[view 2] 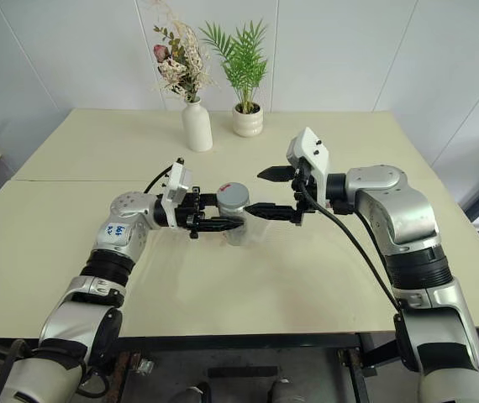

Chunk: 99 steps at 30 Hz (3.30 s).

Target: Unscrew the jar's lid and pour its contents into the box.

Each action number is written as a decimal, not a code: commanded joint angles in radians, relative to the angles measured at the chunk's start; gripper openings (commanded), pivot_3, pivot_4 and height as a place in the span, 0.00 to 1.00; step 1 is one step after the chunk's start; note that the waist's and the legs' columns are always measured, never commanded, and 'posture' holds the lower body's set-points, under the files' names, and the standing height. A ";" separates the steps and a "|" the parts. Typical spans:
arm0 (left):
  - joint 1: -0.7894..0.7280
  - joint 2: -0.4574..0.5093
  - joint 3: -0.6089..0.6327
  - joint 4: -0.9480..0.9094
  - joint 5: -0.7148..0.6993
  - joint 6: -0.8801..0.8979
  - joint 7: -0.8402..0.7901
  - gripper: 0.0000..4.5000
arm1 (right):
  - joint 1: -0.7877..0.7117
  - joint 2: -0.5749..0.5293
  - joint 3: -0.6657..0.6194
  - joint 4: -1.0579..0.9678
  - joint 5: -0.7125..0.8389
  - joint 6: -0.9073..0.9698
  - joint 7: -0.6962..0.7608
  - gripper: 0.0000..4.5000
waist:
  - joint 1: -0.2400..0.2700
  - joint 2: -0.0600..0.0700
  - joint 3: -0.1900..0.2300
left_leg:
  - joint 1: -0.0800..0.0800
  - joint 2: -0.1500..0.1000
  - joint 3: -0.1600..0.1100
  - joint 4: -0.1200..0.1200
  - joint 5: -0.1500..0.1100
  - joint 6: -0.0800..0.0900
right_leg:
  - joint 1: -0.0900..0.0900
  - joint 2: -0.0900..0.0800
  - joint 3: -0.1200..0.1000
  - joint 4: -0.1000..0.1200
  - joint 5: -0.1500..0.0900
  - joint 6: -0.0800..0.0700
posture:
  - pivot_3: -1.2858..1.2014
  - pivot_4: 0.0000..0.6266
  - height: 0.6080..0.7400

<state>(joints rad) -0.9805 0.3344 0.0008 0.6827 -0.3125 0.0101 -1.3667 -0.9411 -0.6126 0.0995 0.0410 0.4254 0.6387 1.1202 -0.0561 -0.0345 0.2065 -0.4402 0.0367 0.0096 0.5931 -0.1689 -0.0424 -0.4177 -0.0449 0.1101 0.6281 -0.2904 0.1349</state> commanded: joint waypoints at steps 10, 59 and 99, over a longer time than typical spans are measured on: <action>-0.068 -0.002 0.015 0.071 -0.001 -0.040 0.013 0.48 | -0.018 0.003 -0.037 -0.062 0.038 0.011 -0.039 1.00 | -0.001 0.000 0.000 | 0.000 0.000 0.000 0.000 0.000 0.000 | 0.000 0.000 0.000 0.000 0.000 0.000 | 0.52 0.24 1.00; -0.054 -0.031 0.004 0.049 0.002 -0.062 0.004 0.48 | -0.112 0.147 0.029 0.097 -0.073 -0.110 -0.049 1.00 | 0.000 0.000 0.000 | 0.000 0.000 0.000 0.000 0.000 0.000 | 0.000 0.000 0.000 0.001 0.000 0.000 | 0.52 0.24 1.00; -0.048 -0.014 0.006 0.060 0.004 -0.061 0.006 0.48 | -0.058 0.075 0.012 0.033 -0.045 -0.073 -0.035 1.00 | 0.000 0.000 0.000 | 0.000 0.000 0.000 0.000 0.000 0.000 | 0.000 0.000 0.000 0.000 0.000 0.000 | 0.52 0.24 1.00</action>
<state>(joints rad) -1.0166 0.3138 -0.0012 0.7731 -0.3041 -0.0446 -1.3521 -0.9959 -0.5219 0.1487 0.1118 0.3712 0.5685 1.0863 -0.0559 -0.0345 0.2065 -0.4403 0.0367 0.0096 0.5931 -0.1689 -0.0424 -0.4177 -0.0448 0.1100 0.6284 -0.2903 0.1351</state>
